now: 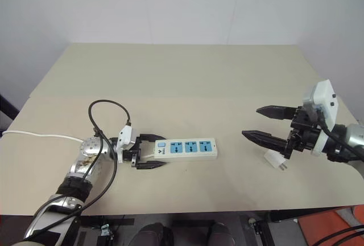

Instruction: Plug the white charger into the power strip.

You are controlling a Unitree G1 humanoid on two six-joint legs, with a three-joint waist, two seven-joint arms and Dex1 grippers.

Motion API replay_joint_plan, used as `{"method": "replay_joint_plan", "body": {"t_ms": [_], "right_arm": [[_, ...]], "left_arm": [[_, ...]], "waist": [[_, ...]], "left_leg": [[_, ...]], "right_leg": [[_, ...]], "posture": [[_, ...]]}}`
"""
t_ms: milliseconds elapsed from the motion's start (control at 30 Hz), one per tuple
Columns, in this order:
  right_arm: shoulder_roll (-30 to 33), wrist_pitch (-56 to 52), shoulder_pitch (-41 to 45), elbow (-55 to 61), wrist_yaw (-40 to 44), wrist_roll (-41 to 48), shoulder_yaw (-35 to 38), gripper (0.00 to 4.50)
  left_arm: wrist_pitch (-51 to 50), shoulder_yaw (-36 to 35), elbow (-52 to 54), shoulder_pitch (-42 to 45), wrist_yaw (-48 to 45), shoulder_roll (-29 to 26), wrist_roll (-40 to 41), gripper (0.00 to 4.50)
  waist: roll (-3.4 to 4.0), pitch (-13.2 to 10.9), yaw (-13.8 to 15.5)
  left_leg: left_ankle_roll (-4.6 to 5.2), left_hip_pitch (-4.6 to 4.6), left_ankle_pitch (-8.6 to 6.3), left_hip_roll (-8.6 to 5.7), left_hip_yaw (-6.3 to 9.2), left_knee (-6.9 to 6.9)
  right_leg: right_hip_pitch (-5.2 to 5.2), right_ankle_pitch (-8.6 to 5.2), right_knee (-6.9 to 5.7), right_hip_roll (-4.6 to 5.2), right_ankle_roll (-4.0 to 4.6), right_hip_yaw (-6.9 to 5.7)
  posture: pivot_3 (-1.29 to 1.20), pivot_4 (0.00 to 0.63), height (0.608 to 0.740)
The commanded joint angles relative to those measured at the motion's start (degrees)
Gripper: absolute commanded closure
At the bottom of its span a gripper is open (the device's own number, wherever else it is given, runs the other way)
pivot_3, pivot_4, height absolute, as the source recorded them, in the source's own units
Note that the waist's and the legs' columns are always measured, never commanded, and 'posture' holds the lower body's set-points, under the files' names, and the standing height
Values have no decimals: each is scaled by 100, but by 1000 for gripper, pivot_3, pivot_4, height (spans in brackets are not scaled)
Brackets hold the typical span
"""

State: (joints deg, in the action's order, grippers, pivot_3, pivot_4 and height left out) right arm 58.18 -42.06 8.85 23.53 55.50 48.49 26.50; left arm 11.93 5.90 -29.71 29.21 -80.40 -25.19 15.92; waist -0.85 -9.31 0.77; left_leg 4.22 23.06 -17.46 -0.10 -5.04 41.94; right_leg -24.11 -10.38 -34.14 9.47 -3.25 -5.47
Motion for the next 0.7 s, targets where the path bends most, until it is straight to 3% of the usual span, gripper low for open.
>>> {"method": "replay_joint_plan", "body": {"t_ms": [33, 433, 600, 700], "right_arm": [[54, -22, 141, 40, -35, 84, 95, 0], [135, -154, 152, 145, -45, 165, 257, 0], [160, -196, 243, 107, -47, 176, 239, 0], [176, -235, 292, 84, -39, 209, 239, 0]], "left_arm": [[-16, -9, 118, -96, 45, -51, -26, 32], [44, 108, -157, -13, 133, 159, -119, 32], [99, 126, -474, 124, -39, 224, -127, 1164], [96, 147, -508, 153, -155, 224, -127, 1254]], "waist": [[0, 0, -4], [3, 2, 41], [6, 8, 54], [6, 8, 55]], "left_leg": [[0, -1, 0, 0, -1, 0], [0, -4, 0, -1, 0, 1], [1, -8, 0, -1, -1, 2], [2, -8, -1, -1, 0, 1]], "right_leg": [[0, 0, 1, 0, 0, 0], [4, 0, 1, 3, 0, 0], [8, 0, 1, 3, 0, 0], [7, 0, 2, 3, 0, 0]], "posture": [[0, 150, 740], [0, 150, 740], [0, 150, 740], [0, 150, 740]]}}
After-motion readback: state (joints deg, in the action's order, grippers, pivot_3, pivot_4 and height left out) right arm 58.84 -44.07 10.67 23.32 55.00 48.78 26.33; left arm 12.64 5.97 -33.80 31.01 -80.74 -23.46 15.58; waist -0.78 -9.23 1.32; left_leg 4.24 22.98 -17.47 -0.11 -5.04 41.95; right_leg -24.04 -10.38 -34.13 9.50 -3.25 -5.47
